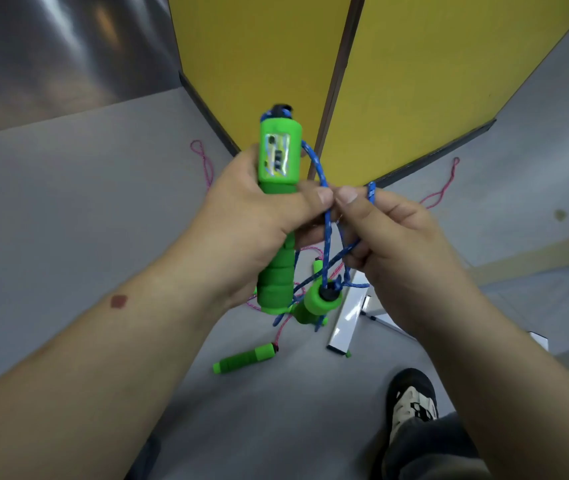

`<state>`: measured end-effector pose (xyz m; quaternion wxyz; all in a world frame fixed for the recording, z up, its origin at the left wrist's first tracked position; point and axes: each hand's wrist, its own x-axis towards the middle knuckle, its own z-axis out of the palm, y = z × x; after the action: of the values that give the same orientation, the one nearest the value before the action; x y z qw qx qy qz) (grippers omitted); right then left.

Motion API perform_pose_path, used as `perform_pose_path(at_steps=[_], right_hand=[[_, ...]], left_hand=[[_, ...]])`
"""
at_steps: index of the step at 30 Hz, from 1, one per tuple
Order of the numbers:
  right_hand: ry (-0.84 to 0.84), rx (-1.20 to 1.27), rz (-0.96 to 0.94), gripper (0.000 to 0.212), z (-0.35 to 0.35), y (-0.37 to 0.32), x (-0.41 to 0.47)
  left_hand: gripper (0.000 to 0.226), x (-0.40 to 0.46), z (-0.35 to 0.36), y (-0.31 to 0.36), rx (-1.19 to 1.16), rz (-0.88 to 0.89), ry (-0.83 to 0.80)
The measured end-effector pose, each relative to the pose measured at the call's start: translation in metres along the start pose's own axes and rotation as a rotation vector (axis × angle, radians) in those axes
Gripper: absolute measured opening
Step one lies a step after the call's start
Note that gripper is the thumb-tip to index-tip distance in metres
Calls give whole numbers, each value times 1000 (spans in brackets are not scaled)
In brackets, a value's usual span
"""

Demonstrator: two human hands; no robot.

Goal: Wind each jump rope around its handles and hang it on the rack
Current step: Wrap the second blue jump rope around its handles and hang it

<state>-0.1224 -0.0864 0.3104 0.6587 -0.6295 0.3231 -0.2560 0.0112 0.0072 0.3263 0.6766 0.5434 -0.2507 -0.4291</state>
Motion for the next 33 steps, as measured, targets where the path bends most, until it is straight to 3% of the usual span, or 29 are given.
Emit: perform_pose_path(at_steps=[3,10,13,18,22,29,33], right_hand=[[-104,-60,52,16,1,1,-2],[-161,-175,-6,13,2,-4,-5],[-78,-95,-36,18,2,-3,-3],[46,56,-3,16,0,0,1],[42,106,-5,17,1,1,2],[-126,77,97,23,0,4,1],[-310,-59,123,25,1,-1,-4]], left_hand=[[36,3,-2,6,-181,-30,102],[37,3,-4,6,-248,-49,164],[36,4,-8,4,-154,-61,112],[42,1,-9,-7,175,-42,-109],[43,1,-4,-12,232,37,-121],[38,3,-4,-3,-60,7,53],[41,4,-8,-2,-81,13,141]])
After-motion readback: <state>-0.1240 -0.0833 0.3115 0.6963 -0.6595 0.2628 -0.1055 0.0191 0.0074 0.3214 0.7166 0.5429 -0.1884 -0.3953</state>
